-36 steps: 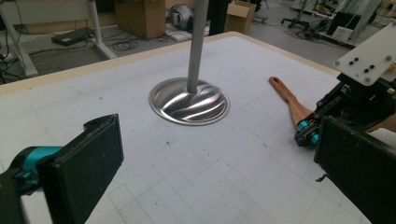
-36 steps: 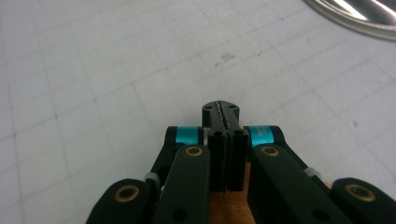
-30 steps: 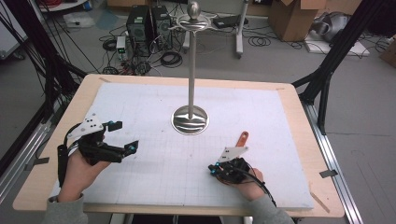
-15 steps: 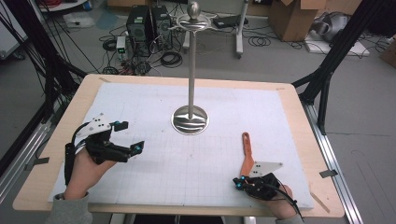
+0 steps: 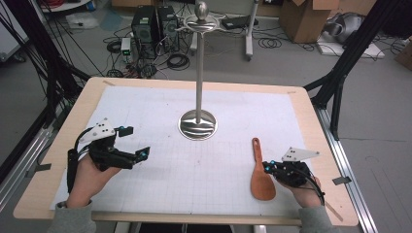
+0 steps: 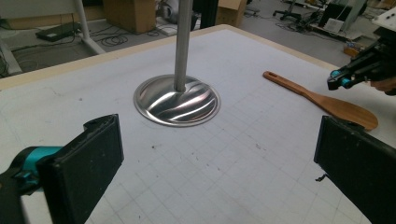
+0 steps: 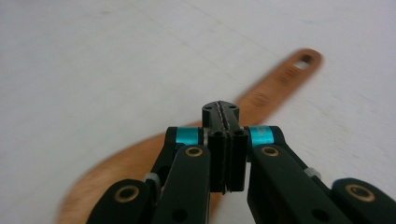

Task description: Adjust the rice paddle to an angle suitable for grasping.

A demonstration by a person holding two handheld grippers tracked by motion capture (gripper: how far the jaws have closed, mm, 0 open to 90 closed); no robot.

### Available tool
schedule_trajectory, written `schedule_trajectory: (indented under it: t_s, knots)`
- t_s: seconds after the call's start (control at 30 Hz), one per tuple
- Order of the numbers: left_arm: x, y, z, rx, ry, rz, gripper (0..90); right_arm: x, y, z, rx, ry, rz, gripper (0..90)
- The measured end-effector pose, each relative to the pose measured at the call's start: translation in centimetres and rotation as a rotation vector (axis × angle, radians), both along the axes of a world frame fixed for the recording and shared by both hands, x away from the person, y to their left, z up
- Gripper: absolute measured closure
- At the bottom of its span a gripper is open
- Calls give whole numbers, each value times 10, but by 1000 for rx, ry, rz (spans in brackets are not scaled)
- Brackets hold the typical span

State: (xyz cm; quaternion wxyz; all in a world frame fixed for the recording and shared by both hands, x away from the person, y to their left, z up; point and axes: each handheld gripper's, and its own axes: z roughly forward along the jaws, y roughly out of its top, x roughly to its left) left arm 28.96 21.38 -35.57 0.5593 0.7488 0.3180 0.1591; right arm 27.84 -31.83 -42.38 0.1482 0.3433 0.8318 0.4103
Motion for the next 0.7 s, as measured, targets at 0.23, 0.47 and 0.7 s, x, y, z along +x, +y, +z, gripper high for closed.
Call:
schedule_trajectory:
  t_s: [0.23, 0.47, 0.7]
  knots:
    - [-3, 5, 0, 2, 0, 16, 18, 21, -10, -12, -52, 56, -69, 900]
    - [-7, 10, 0, 2, -2, 29, 18, 33, -1, -18, -67, 75, -55, 900]
    - [-11, 17, 1, 3, -5, 44, 18, 42, 21, -17, -79, 77, 1, 900]
